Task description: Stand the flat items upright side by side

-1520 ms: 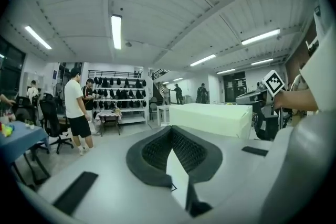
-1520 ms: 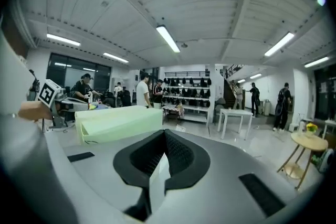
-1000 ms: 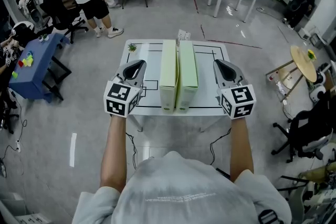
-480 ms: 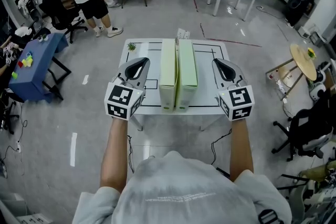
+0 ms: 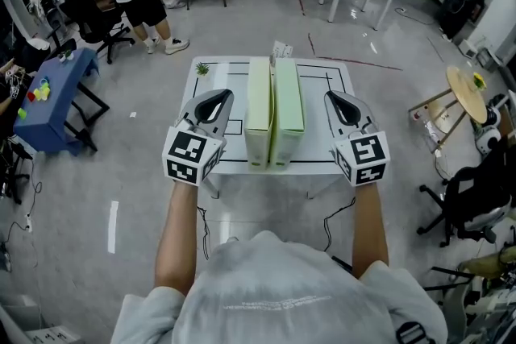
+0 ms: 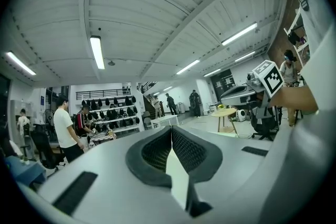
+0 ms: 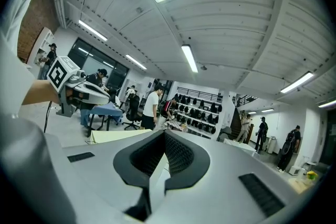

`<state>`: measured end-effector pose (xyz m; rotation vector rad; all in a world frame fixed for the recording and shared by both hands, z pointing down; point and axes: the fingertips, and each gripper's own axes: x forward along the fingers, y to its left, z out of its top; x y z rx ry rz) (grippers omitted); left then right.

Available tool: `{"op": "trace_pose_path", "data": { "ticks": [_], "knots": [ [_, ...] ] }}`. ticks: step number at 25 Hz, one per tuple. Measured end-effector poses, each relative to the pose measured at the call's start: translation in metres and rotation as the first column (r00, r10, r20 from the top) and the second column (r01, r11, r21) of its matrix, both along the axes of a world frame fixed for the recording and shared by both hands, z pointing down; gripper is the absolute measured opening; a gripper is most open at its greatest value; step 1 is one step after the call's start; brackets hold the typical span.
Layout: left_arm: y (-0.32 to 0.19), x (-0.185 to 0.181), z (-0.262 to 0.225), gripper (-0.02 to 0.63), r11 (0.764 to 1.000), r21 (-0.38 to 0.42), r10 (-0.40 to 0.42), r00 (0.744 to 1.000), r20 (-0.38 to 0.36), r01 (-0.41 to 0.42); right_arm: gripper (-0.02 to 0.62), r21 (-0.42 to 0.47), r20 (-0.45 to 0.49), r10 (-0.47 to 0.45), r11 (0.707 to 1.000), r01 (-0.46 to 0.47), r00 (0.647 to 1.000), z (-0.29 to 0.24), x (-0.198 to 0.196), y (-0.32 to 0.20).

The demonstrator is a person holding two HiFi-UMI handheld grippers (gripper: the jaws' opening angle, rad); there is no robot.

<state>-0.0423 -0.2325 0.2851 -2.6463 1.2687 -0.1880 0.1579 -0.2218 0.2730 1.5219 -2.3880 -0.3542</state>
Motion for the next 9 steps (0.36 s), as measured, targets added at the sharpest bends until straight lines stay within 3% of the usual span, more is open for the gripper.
{"op": "trace_pose_path", "data": {
  "ticks": [9],
  "knots": [
    [-0.0014,0.0037,0.0062,0.020,1.000,-0.017,-0.005,1.000,-0.011,0.004,0.028,-0.004,0.009,-0.003,1.000,0.003,1.000,0.0049,0.0044,-0.0008]
  ]
}}
